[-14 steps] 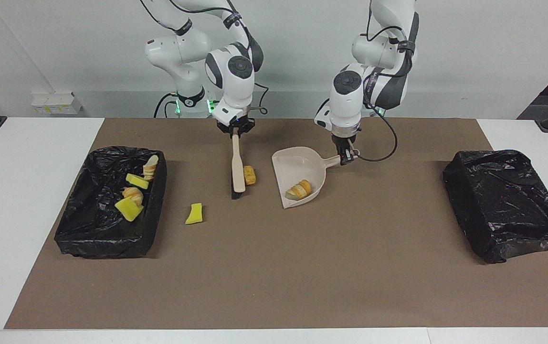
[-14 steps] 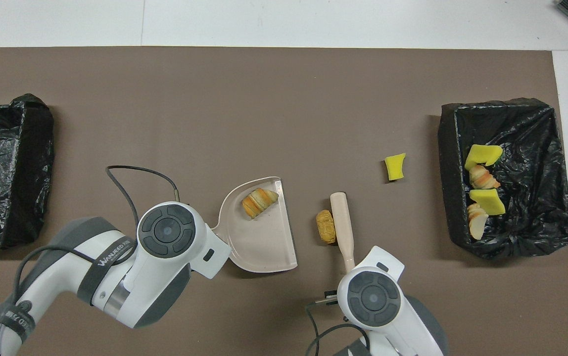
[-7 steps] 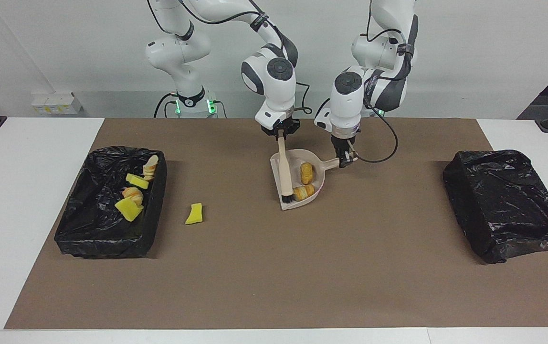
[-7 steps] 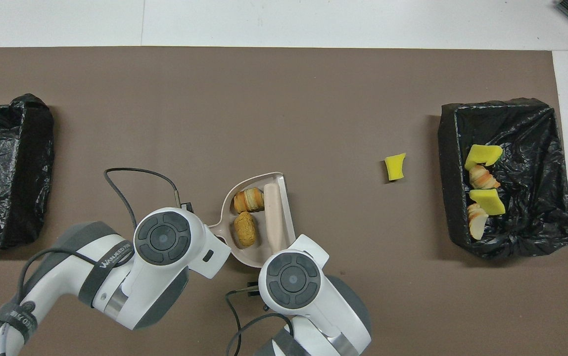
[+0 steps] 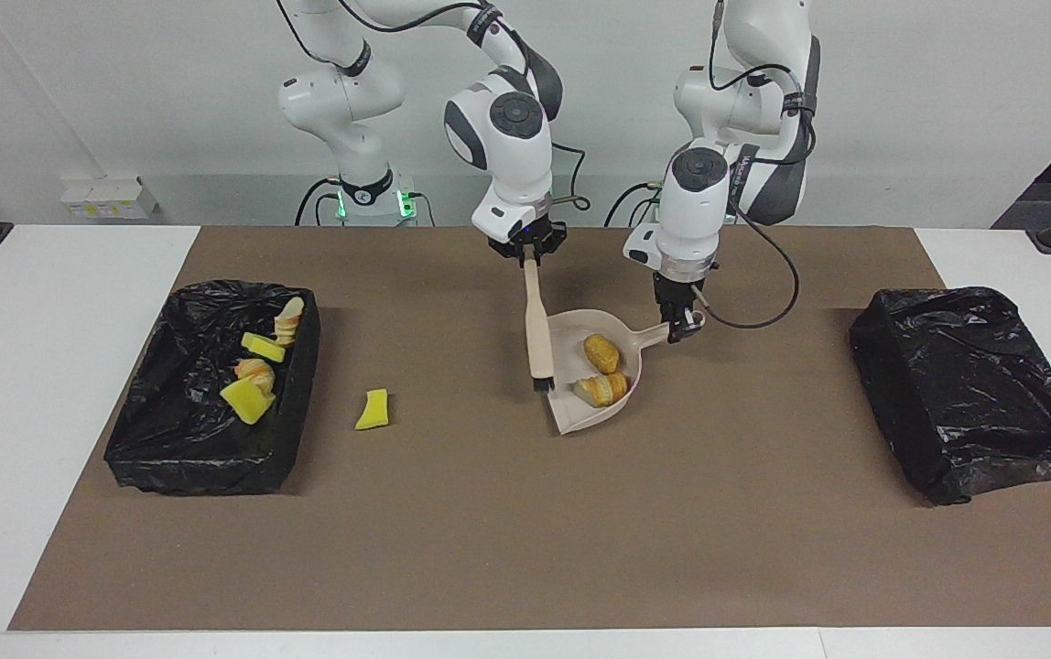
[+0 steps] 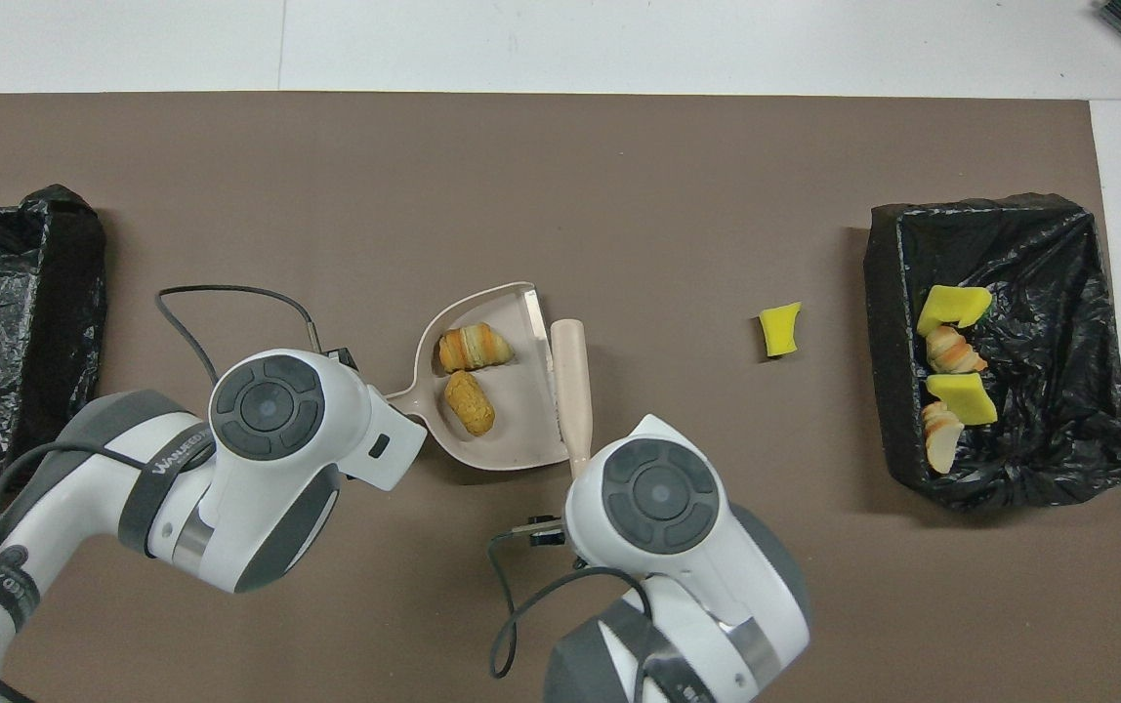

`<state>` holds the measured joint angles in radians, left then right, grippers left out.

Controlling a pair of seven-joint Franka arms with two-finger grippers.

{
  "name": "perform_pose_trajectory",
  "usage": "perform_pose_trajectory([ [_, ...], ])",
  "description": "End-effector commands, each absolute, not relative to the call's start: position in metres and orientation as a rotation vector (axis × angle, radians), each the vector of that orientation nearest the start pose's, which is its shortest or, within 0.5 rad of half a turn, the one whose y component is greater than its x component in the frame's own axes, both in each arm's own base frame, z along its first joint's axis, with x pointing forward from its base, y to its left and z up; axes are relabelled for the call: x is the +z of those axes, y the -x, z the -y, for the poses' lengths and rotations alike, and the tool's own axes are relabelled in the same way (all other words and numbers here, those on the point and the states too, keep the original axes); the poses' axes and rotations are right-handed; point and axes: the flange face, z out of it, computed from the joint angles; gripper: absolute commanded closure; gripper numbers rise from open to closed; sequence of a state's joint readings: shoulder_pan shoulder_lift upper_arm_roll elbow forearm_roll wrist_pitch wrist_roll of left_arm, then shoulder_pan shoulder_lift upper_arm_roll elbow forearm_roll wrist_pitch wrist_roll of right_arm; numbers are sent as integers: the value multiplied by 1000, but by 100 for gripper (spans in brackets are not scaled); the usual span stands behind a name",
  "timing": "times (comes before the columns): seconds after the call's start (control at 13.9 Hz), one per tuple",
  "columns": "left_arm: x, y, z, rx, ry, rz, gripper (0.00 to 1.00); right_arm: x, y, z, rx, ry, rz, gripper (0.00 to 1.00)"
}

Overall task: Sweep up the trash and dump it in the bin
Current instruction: 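Reach the brush to the yellow sponge and sweep it toward the dustpan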

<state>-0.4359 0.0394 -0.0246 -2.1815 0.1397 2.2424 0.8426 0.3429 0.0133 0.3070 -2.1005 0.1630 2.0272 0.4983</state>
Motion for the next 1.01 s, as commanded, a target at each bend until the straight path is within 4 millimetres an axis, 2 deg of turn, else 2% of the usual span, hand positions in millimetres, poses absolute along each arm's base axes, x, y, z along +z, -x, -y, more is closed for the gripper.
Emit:
perform_pose_trajectory([
  [0.0,376,-520,223,24,2357,-1918,100,401,-459,-280,231,3053,163,100],
  [0.07,375,-525,219,27,2361,-1934,100,396,-474,-256,218,3076,165,100],
  [0.22,380,-528,223,18,2359,-1943,100,388,-497,-212,180,3172,165,100],
  [0.5,378,-525,223,20,2359,-1944,100,386,-521,-145,132,3371,171,100],
  [0.72,377,-524,224,18,2358,-1945,100,387,-525,-118,115,3439,161,100],
  [0.86,376,-522,223,23,2357,-1947,100,379,-525,-91,147,3440,110,100],
  [0.93,376,-521,224,27,2356,-1949,100,377,-519,-89,168,3447,110,100],
])
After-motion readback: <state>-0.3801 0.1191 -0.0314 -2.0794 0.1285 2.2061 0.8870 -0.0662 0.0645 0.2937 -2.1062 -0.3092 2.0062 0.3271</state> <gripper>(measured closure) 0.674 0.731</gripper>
